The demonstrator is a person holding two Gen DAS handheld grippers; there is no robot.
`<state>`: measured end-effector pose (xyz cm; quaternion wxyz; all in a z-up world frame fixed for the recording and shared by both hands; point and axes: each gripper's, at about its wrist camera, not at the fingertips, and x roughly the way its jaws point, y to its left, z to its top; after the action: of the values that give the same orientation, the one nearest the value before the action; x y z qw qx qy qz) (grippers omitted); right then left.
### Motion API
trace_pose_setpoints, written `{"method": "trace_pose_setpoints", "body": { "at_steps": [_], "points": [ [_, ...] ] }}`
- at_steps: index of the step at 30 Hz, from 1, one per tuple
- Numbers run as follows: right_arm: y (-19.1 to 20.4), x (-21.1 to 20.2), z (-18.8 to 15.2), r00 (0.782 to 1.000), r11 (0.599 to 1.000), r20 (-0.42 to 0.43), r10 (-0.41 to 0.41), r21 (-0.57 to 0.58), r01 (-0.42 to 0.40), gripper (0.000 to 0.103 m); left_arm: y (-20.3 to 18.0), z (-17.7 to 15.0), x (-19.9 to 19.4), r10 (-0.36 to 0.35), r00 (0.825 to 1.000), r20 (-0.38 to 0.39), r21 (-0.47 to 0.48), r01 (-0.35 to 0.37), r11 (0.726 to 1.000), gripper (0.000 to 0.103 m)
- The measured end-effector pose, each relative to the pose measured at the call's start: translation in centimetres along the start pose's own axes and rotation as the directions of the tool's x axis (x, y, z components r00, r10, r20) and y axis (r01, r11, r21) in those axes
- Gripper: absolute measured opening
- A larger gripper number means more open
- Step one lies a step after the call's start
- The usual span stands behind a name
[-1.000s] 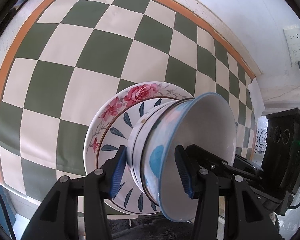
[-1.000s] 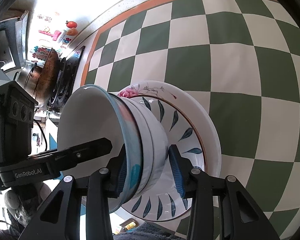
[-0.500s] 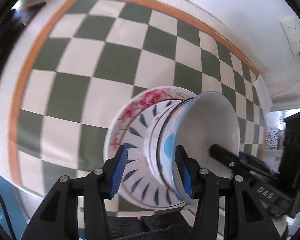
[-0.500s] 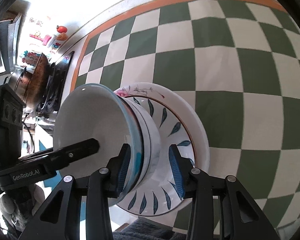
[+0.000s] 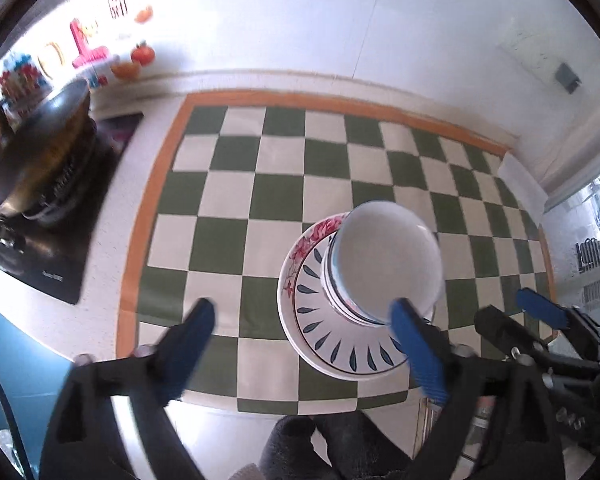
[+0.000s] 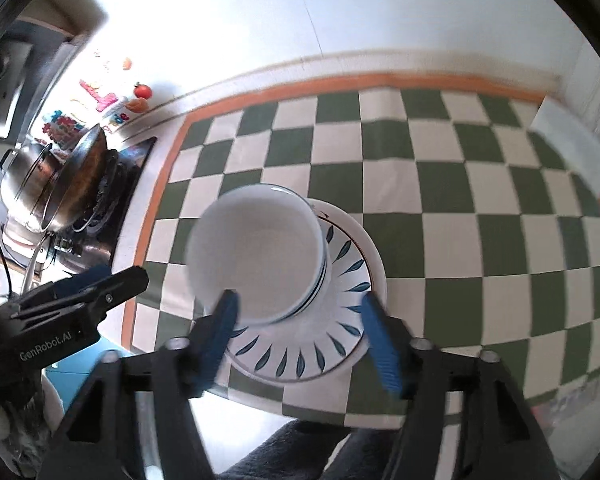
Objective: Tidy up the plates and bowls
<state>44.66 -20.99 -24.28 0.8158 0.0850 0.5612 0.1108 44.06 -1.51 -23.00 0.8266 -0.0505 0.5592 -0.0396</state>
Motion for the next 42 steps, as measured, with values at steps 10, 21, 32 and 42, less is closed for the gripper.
{"method": "trace_pose_setpoints", "body": {
  "at_steps": [10,21,32,42],
  "points": [
    [3.8,-10.8,-4.1,0.963,0.984,0.22,-0.154,-0.052,0.17,0.097,-0.9,-3.8,-8.4,0.043,0.981,0.191,0.018,-0.047,0.999,0.101],
    [5.4,-21.7,-11.2,0.925,0.989,0.362,-0.113,-0.045,0.138,0.099,-2.7,-11.0,-17.9,0.057,0.943,0.327,0.031,-0.07,0.997,0.101],
    [6.3,-33.1,-20.9,0.873,0.987,0.476,-0.107,-0.054,0.15,0.101,-3.9,-19.0,-27.2,0.069,0.897,0.437,0.014,-0.084,0.996,0.101],
    [7.0,-39.2,-26.5,0.838,0.985,0.53,-0.128,-0.028,0.168,0.101,-4.2,-23.4,-31.3,0.065,0.865,0.497,0.029,-0.092,0.995,0.101]
  ]
}}
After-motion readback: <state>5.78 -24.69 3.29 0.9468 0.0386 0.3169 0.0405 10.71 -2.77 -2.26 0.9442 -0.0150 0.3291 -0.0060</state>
